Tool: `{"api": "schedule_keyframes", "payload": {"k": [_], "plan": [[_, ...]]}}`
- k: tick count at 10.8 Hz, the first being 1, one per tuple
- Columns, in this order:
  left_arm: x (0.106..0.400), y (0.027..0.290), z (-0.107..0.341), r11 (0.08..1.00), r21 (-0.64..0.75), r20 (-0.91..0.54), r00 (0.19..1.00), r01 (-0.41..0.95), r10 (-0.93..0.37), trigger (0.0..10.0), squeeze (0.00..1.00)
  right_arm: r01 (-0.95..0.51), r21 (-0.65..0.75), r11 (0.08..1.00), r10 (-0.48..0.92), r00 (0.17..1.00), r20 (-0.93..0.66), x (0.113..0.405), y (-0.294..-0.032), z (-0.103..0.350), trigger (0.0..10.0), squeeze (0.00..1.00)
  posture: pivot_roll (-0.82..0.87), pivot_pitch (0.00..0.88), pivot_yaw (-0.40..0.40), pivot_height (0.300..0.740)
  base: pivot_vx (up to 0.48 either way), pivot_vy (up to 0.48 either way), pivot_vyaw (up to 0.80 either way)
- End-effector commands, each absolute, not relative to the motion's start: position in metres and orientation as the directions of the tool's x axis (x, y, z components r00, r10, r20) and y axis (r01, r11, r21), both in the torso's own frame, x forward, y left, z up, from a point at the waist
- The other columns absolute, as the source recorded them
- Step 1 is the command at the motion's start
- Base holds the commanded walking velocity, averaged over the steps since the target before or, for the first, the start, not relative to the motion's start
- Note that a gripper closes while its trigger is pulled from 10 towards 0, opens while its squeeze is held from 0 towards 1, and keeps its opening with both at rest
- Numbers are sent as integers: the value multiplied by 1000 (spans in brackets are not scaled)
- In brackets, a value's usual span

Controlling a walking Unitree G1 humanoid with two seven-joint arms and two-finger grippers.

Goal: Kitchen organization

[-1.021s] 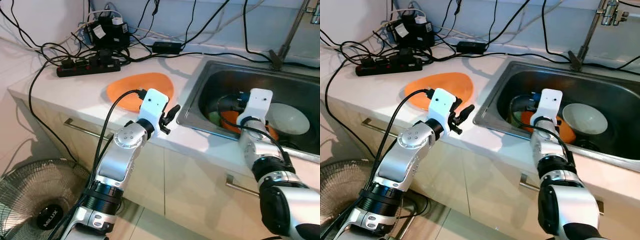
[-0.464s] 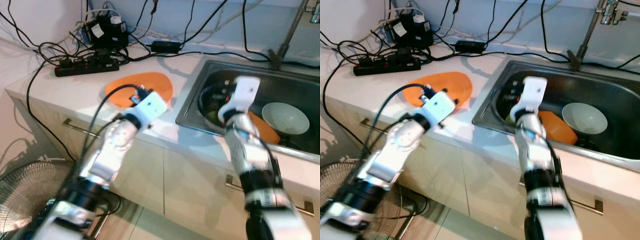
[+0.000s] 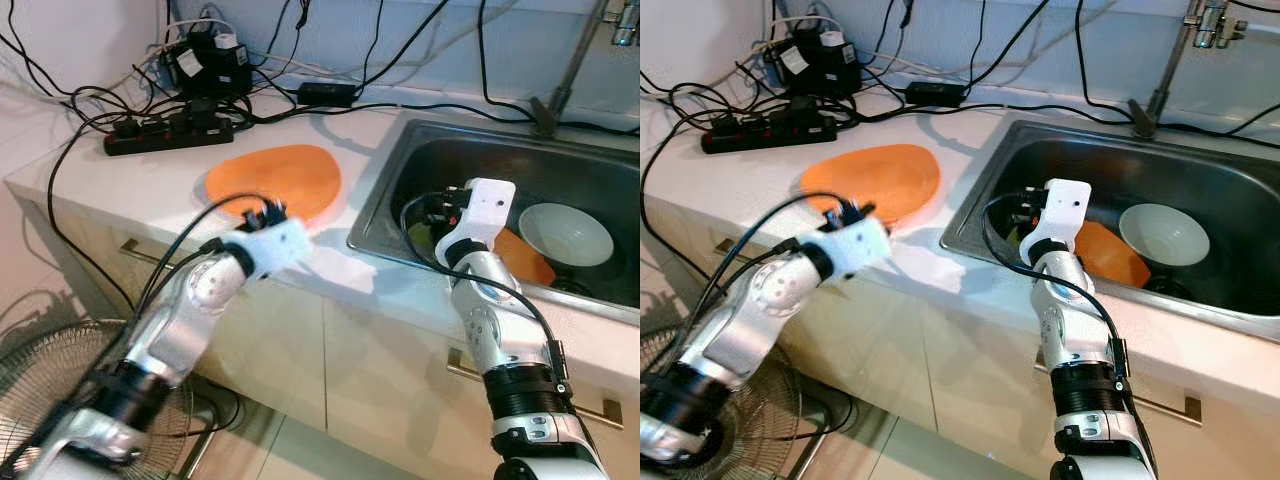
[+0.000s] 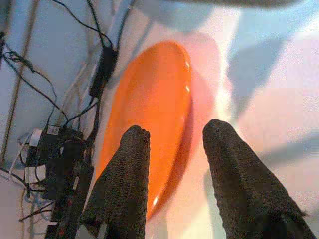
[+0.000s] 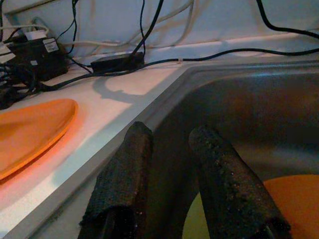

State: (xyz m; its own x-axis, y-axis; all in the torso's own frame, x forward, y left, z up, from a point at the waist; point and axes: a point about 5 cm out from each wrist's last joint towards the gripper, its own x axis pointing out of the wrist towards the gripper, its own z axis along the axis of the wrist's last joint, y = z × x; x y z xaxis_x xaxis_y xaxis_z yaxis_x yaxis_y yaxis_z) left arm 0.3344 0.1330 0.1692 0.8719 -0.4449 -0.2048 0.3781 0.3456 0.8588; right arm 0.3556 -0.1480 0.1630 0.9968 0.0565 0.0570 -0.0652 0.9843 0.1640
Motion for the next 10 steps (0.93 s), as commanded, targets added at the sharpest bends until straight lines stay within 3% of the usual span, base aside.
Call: {"api": "schedule_keyframes", "payload": {"k": [1,2,4,10], "plan": [[334,133,170,285,877,-232,861,387,-453,10000,0,-75,166,983,62,995,82,356,-145,172,10000,0,163,15,40,740,0,0,0],[336,138,171,191,909,-261,863,371,-432,10000,0,-78,174,982,65,995,79,354,-143,173,10000,0,161,13,41,740,0,0,0],[342,141,175,101,933,-278,871,345,-406,10000,0,-78,178,981,67,995,68,352,-142,173,10000,0,156,16,45,740,0,0,0],[370,147,167,-25,937,-337,880,349,-335,10000,0,-45,183,982,39,998,40,343,-146,170,10000,0,116,60,67,740,0,0,0]]}}
